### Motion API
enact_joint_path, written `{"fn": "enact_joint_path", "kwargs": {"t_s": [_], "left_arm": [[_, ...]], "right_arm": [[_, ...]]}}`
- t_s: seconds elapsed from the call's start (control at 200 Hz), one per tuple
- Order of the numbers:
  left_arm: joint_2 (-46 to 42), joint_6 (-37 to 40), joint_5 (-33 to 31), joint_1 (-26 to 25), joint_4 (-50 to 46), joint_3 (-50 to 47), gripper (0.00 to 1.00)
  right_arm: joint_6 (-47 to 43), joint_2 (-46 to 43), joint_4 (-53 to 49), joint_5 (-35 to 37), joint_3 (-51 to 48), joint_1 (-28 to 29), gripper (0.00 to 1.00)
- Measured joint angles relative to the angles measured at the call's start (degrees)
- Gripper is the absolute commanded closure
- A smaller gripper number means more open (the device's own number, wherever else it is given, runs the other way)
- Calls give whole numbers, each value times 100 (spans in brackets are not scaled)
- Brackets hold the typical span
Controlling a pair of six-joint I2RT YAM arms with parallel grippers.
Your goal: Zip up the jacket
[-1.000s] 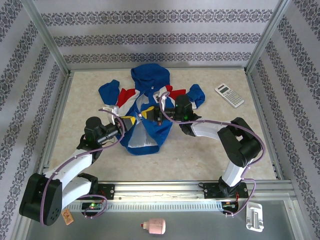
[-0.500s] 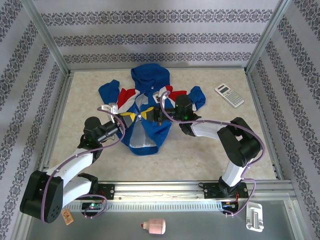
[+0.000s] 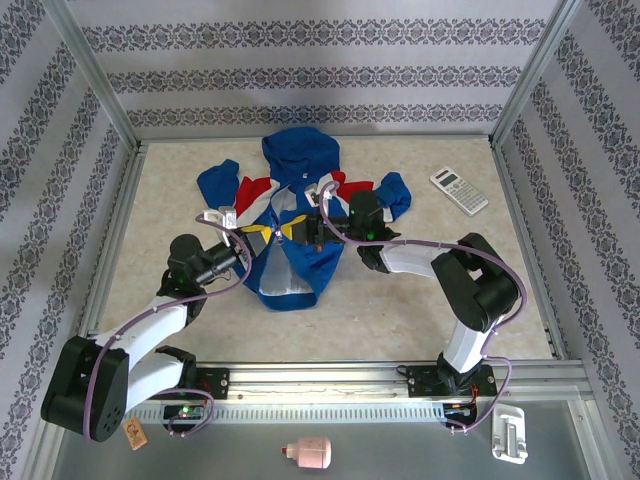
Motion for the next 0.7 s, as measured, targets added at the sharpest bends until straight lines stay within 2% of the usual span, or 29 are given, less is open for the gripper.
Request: {"fn": "enact_joint_path", "kwargs": {"t_s": [0.699], "left_arm": [[7,-105,81,0,190,-144,100]], "right_arm": [[105,11,37,-31,4,0,100]]}}
